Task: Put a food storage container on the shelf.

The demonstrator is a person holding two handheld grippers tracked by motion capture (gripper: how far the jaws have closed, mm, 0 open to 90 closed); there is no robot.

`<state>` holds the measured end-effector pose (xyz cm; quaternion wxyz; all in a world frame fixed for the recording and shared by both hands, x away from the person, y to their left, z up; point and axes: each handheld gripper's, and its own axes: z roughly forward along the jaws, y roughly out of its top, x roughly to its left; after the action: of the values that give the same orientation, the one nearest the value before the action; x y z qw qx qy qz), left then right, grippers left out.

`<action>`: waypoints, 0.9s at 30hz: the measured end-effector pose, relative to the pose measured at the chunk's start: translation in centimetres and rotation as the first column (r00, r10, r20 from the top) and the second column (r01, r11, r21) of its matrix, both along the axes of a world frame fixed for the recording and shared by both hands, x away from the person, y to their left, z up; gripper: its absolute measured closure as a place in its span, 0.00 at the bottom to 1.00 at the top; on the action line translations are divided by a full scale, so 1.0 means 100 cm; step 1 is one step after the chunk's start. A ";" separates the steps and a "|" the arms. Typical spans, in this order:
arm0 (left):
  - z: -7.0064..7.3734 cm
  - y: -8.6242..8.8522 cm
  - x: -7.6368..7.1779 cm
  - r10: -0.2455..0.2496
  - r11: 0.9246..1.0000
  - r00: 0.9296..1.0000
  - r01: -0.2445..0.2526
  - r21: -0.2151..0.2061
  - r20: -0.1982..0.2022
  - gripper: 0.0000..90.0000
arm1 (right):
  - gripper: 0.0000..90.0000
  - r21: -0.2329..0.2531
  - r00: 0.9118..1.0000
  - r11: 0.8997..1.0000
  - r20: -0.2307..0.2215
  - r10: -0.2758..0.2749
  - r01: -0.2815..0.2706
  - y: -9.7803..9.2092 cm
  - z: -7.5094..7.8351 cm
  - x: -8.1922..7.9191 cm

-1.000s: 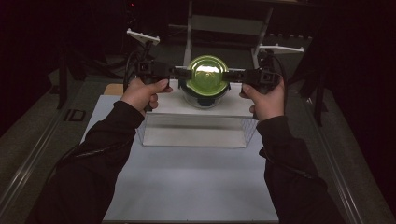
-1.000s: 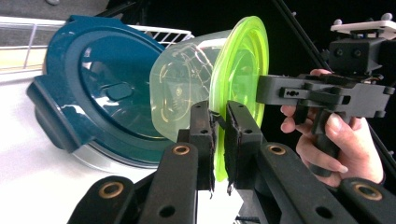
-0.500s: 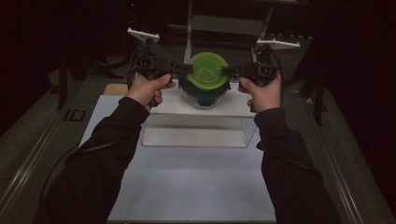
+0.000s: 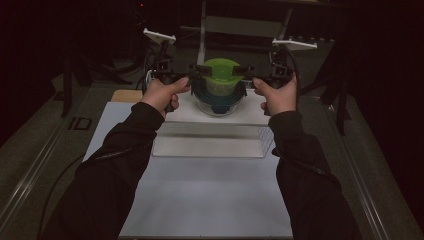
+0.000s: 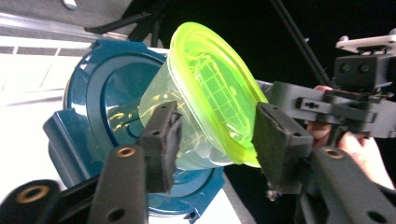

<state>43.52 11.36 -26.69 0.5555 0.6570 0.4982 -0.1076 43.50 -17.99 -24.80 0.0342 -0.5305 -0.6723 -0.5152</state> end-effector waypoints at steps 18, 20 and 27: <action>0.003 0.003 -0.046 -0.044 0.998 0.947 0.053 -0.020 0.319 0.01 | 0.25 -0.024 0.990 0.997 0.115 0.077 -0.074 -0.017 0.004 -0.028; 0.002 0.003 -0.053 -0.044 0.999 0.942 0.043 0.010 0.334 0.01 | 0.25 -0.028 0.989 0.996 0.122 0.085 -0.082 -0.019 0.003 -0.033; -0.011 0.007 -0.072 -0.062 0.996 0.927 0.033 0.083 0.370 0.01 | 0.25 -0.052 0.982 0.993 0.150 0.113 -0.106 -0.024 -0.007 -0.050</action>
<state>36.27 12.02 -27.78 0.6119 0.6978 0.3715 0.0245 38.51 -20.36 -25.53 -0.0006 -0.4524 -0.7123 -0.5366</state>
